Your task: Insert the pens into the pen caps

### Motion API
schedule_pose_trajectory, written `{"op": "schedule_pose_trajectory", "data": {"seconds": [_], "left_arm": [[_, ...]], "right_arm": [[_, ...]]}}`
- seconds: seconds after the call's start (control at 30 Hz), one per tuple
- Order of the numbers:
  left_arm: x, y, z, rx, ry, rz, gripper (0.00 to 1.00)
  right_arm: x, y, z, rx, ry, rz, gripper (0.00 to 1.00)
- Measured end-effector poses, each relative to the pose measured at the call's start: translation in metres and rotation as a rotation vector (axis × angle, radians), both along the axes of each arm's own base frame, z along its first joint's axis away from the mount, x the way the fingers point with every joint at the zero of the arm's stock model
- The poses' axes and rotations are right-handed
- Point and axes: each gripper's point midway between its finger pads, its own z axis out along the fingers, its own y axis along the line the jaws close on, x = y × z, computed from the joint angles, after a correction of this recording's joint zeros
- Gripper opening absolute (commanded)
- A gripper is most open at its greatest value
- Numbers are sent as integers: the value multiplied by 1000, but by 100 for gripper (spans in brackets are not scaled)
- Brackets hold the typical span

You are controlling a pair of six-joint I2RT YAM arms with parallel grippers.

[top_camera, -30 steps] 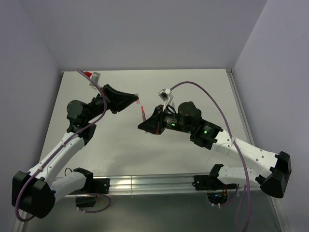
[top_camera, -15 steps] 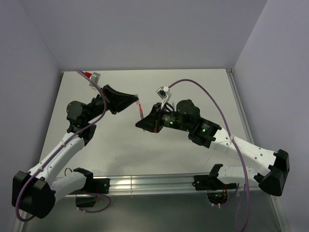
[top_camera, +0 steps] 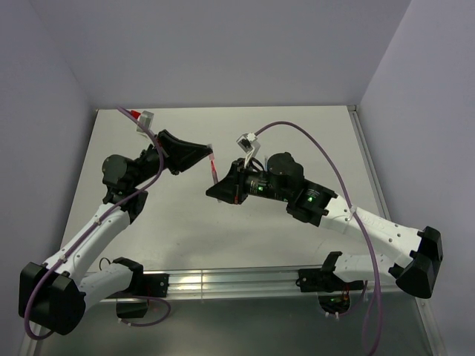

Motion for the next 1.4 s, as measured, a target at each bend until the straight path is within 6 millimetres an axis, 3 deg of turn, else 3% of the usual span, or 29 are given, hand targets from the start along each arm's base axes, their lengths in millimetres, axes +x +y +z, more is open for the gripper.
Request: {"op": "schedule_pose_trajectory", "data": {"seconds": [1.4], "left_arm": [[-7, 1, -2, -35, 36, -57, 0]], "right_arm": [[5, 2, -1, -23, -3, -25, 0]]}}
